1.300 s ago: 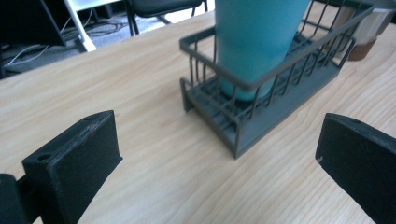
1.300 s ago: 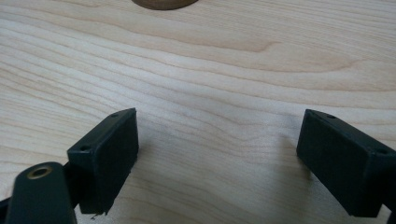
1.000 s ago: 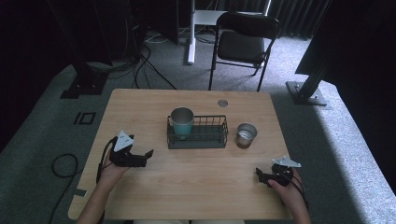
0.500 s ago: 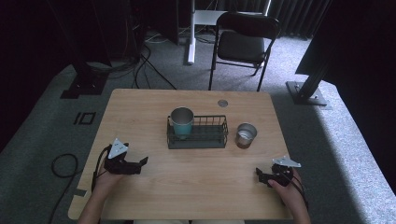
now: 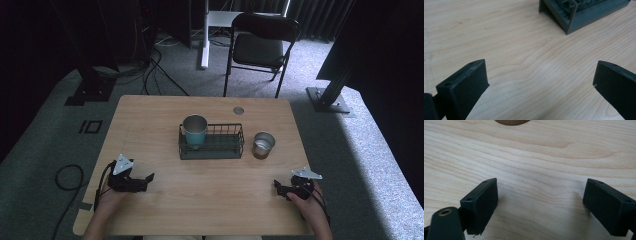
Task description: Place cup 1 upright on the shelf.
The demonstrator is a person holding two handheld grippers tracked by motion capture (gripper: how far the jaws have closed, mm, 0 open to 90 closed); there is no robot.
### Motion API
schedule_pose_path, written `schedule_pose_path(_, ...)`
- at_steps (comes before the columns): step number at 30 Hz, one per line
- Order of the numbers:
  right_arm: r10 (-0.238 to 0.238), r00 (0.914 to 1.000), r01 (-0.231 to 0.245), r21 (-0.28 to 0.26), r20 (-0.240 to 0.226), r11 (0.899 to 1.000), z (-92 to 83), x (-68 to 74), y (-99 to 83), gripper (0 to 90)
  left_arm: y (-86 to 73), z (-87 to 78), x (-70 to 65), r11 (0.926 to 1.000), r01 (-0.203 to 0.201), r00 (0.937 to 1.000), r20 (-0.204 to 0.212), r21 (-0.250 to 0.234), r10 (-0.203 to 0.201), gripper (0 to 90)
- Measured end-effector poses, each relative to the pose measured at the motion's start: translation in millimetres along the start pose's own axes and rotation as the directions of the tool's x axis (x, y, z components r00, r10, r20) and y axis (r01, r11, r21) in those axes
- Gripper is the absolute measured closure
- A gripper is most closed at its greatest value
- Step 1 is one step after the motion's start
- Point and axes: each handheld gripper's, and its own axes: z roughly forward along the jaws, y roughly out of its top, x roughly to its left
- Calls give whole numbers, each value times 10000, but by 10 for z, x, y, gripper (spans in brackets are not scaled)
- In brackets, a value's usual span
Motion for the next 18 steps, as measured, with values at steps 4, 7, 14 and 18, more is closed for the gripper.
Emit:
schedule_pose_path(4,6,10000,-6,-12,-2,10000,1,0,0,126,-77,-12,24,9999,102,9999,-63,134,-101,4)
schedule_pose_path(7,5,10000,-5,-13,-3,10000,1,0,0,125,-135,-26,43,9996,89,9997,-238,270,-83,4)
schedule_pose_path(14,4,10000,-4,-14,0,10000,1,0,0,125,-227,-108,124,9986,337,9984,-473,408,-318,4)
schedule_pose_path(18,6,10000,-6,-14,-1,10000,1,0,0,125,-298,-149,162,9975,481,9973,-578,525,-450,4)
